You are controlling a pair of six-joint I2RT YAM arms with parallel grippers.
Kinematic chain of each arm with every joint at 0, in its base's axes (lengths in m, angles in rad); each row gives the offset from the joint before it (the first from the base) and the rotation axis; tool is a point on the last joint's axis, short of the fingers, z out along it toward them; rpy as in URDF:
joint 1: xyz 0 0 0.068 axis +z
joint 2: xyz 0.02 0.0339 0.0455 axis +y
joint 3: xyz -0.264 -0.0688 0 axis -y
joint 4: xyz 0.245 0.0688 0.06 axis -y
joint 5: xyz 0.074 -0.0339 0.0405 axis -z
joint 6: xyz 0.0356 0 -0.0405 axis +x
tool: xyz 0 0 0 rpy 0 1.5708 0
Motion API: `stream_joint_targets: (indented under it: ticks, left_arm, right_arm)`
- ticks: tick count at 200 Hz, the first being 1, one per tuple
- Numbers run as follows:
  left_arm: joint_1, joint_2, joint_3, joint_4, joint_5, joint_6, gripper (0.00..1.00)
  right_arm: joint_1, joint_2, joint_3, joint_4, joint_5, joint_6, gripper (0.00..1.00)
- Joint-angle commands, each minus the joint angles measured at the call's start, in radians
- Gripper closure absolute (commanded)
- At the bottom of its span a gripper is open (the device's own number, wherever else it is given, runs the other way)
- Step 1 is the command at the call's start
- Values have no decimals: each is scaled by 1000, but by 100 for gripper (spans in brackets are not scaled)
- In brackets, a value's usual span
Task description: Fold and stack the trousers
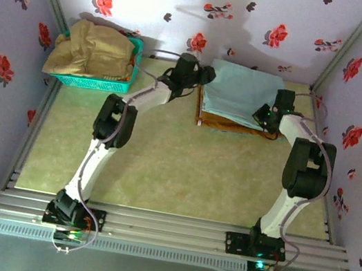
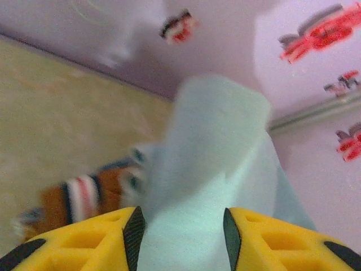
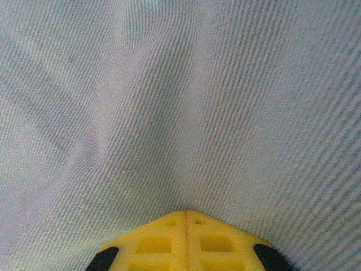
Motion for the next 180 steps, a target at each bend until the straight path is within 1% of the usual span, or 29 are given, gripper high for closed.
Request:
stream_joint_targets:
  ticks: [1,9,17,23,31,39,50,55,68,80,99,111,123,137,150,169,180]
  left_arm:
    - [54,18,82,-149,-62,57,55]
    - [61,13,91,-192,-41,75,56]
    - [65,-20,63,-205,-26,94,56]
    - [67,-58,15,-204,-28,106,56]
    - [69,-128,-65,-184,-32,123,56]
    - [71,-210,-159,-156,-36,141,54]
    - [76,-336,-295,-135,-54,159,52]
    - [79,-395,-357,-126,-59,164,50]
    - [83,-553,-530,-103,-72,163,43]
    - [83,-693,-680,-108,-92,156,39]
    - [83,-915,-904,-170,-141,133,32]
    - [86,-1068,-1059,-197,-181,108,27]
    - [95,-1225,-1205,-229,-222,79,23]
    - [120,-1403,-1325,-319,-257,53,20]
    - [141,-1558,-1400,-412,-280,25,19]
    - [157,-1748,-1480,-512,-293,10,18]
    - [163,-1830,-1503,-565,-302,10,17]
  right_arm:
    - [-12,-23,-35,-109,19,-14,100]
    - [-10,-38,-32,-117,10,-16,100]
    - [-4,-56,-28,-130,9,-22,100]
    - [2,-72,-24,-142,14,-25,100]
    - [12,-98,-21,-158,17,-28,95]
    - [25,-130,-20,-172,23,-25,88]
    - [56,-178,-21,-191,44,-21,68]
    - [76,-204,-21,-200,58,-20,61]
    - [147,-258,-21,-220,110,-24,51]
    - [255,-293,-12,-244,189,-32,42]
    - [419,-272,31,-285,325,-50,33]
    - [500,-218,78,-314,376,-43,31]
    - [552,-143,121,-327,366,-18,31]
    - [598,-58,178,-353,371,20,31]
    - [644,16,216,-355,397,63,30]
    - [656,103,251,-357,410,149,30]
    - [650,154,265,-378,488,222,30]
